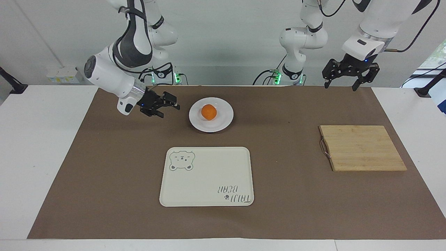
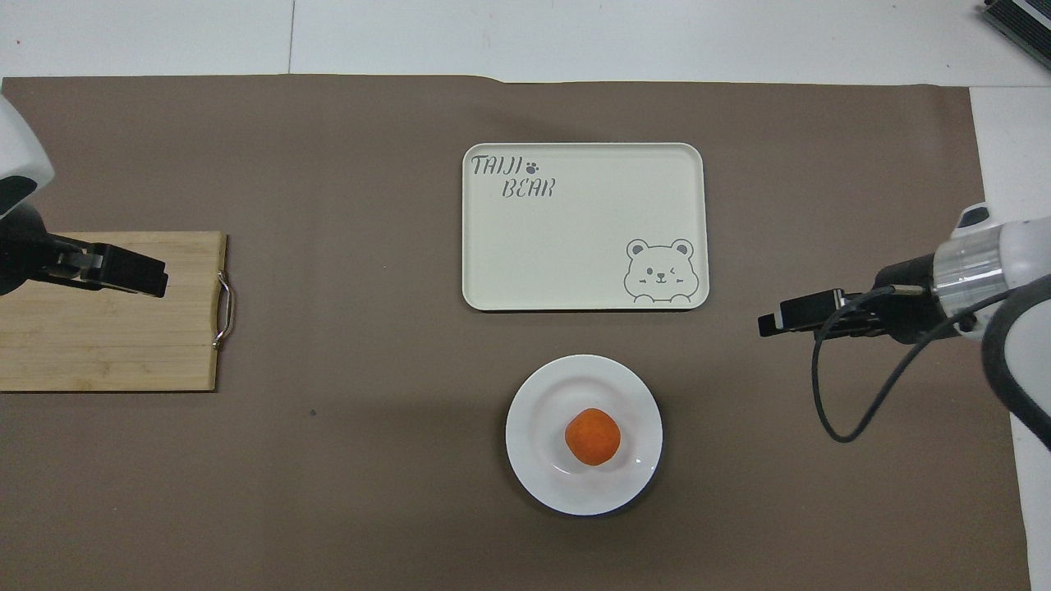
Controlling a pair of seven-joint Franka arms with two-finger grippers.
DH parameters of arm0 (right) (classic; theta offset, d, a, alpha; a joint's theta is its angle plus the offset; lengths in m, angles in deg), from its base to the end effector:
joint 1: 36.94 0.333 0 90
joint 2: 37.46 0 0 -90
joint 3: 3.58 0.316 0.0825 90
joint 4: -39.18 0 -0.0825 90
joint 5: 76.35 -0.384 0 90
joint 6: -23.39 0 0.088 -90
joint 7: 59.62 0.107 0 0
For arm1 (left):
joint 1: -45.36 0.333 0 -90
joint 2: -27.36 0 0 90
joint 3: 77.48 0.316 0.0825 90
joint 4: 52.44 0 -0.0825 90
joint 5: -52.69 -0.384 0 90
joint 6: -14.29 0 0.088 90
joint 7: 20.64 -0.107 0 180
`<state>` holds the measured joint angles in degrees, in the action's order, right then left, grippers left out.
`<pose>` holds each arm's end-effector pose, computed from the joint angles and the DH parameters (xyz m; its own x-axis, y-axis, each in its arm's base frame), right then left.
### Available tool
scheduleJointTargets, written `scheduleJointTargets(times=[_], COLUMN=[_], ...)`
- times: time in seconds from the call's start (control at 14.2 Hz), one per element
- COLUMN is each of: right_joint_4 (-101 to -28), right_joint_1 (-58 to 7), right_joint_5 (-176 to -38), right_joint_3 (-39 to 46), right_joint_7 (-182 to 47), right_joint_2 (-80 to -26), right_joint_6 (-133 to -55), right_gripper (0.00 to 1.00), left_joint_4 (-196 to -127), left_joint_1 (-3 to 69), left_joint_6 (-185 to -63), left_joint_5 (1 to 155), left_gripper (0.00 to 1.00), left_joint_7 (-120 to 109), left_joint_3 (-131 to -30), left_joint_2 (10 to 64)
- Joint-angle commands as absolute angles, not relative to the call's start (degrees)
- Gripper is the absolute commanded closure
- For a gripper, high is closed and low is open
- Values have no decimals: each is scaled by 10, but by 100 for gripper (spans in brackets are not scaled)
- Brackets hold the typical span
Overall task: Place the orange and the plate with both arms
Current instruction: 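Reach the right gripper toward the rim of the white plate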
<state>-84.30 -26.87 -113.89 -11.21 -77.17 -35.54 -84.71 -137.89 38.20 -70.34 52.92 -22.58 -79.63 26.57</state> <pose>0.5086 0.0667 0.4095 0.9879 0.1014 -0.1177 0.0134 -0.8107 -0.5853 0.5335 -0.0881 0.6609 0.9807 -0.1955 -0.0004 -0.1955 -0.9807 0.0035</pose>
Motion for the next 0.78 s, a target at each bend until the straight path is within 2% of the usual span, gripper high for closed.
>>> scheduleJointTargets(times=[0.0,0.35,0.71], right_joint_4=[-909,-980,-1013], right_joint_1=[-266,-247,-231], right_joint_5=[-1181,-1236,-1315], right_joint_3=[-113,-113,-113], right_joint_7=[-824,-863,-929], right_joint_2=[-341,-339,-373], right_joint_6=[-887,-921,-948], right_gripper=[0,0,0], left_joint_4=[-1391,-1391,-1391], left_joint_1=[389,389,389], left_joint_6=[-707,-707,-707], left_joint_5=[520,520,520], left_gripper=[0,0,0], left_joint_7=[-223,-223,-223], left_joint_3=[-803,-803,-803], left_joint_2=[255,255,255])
